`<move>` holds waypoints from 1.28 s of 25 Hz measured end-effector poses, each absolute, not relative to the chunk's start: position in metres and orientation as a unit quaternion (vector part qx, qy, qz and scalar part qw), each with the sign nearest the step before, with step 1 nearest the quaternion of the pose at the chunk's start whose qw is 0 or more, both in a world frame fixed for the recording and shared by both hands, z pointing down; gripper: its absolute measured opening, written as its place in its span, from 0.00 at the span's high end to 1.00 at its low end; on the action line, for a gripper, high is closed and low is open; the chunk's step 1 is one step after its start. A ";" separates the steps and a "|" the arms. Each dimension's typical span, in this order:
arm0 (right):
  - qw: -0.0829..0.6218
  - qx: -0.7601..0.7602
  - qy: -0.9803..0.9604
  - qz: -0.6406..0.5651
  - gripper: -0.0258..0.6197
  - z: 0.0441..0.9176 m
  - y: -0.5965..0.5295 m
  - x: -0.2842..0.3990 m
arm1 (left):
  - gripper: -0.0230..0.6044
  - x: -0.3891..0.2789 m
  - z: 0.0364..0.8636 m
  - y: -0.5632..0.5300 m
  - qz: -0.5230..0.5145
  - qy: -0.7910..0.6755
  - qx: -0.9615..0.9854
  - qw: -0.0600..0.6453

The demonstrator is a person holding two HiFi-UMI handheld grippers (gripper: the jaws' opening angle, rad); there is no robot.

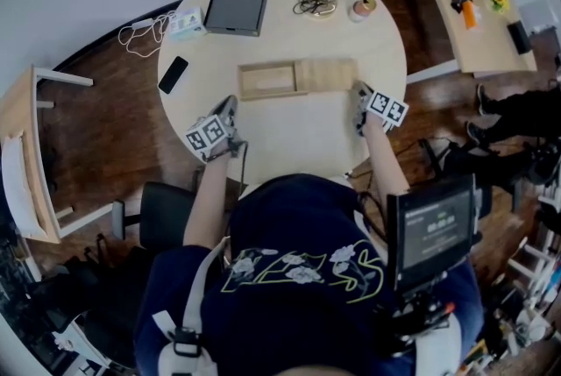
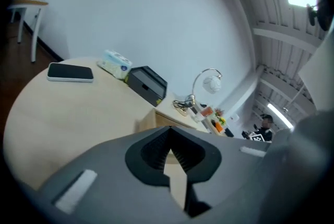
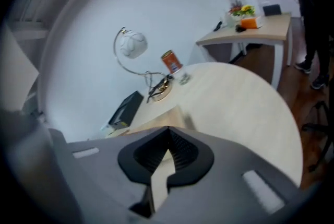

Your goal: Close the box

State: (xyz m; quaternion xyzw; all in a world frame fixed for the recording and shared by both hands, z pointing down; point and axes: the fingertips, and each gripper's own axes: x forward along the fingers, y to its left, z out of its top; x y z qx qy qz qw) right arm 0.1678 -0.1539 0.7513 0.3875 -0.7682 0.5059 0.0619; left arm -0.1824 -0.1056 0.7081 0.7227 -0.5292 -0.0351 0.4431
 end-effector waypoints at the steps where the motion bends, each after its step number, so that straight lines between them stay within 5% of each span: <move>1: 0.076 0.394 -0.756 0.517 0.97 0.759 -0.162 0.177 | 0.96 -0.196 0.716 -0.115 -0.033 -0.544 0.704 0.455; 10: 0.186 0.427 -0.647 0.603 0.98 0.819 -0.228 0.235 | 0.96 -0.161 0.751 -0.149 -0.031 -0.480 0.692 0.538; 17: 0.116 0.338 -0.708 0.609 0.98 0.791 -0.212 0.083 | 0.96 -0.155 0.747 -0.154 -0.081 -0.471 0.693 0.540; 22: 0.148 0.377 -0.738 0.540 0.97 0.774 -0.207 0.071 | 0.96 -0.170 0.730 -0.151 -0.140 -0.463 0.699 0.526; 29: -0.034 0.172 -0.861 0.478 0.97 0.634 -0.136 0.042 | 0.96 -0.119 0.632 -0.087 -0.125 -0.358 0.824 0.421; 32: -0.036 0.091 -0.913 0.396 0.97 0.610 -0.060 0.012 | 0.96 -0.068 0.605 -0.047 -0.105 -0.295 0.864 0.395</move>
